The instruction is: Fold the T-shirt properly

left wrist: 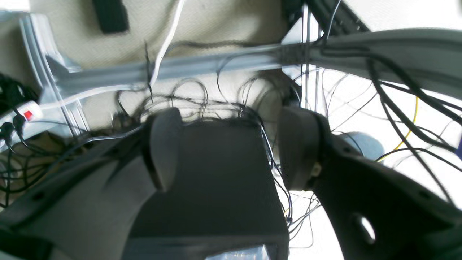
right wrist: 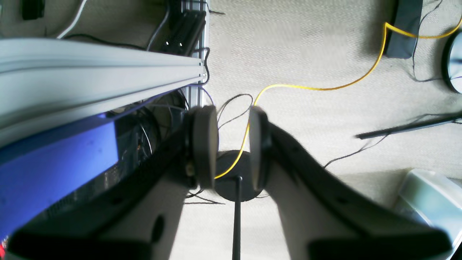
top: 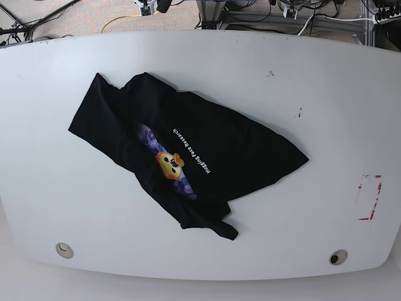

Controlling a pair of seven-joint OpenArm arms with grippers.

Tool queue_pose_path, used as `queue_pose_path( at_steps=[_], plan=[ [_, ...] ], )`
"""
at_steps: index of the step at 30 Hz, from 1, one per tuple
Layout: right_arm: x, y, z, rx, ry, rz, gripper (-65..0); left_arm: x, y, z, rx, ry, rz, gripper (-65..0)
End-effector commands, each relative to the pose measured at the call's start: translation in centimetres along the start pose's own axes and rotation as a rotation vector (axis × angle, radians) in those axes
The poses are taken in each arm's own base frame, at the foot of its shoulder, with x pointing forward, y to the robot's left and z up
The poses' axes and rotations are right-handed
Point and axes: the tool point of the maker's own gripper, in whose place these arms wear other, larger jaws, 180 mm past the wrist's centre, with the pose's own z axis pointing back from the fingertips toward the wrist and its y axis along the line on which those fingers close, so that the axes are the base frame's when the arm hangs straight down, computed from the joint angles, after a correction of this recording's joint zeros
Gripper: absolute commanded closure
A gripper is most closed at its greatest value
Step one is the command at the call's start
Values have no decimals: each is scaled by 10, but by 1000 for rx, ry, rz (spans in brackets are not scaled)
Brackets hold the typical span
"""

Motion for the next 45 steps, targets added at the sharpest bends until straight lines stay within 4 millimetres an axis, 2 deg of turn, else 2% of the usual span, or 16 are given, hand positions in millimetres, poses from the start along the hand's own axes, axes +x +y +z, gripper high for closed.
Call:
queue_pose_path(
  at_steps=[1,4,11,18,27,32,37,41,45],
  plan=[
    [-10,2,12,2,5,16,-144,8,2,11,8,-55,-15,-382],
    [-8,8,22,13,-14,47,-144,11,3,26,12,-92,-35,-382],
    [6,8,55,-21,-85,77,-144,25,5,68,22,-186,-84,-382],
    [31,-3,90,-68,-176,94,-144,47,26,116,90,-277,-106,-382],
    [63,2,135,32,-196,28,-144,86,47,182,140,-419,-7,-382],
    [81,-1,161,65,-220,9,-144,104,58,215,161,-477,17,-382],
    [109,3,183,80,-264,6,-144,130,74,244,204,-554,29,-382],
    [126,6,190,84,-303,15,-144,147,86,258,236,-609,41,-382],
    [147,4,183,81,-359,24,-144,156,96,265,265,-641,46,-383]
  ],
)
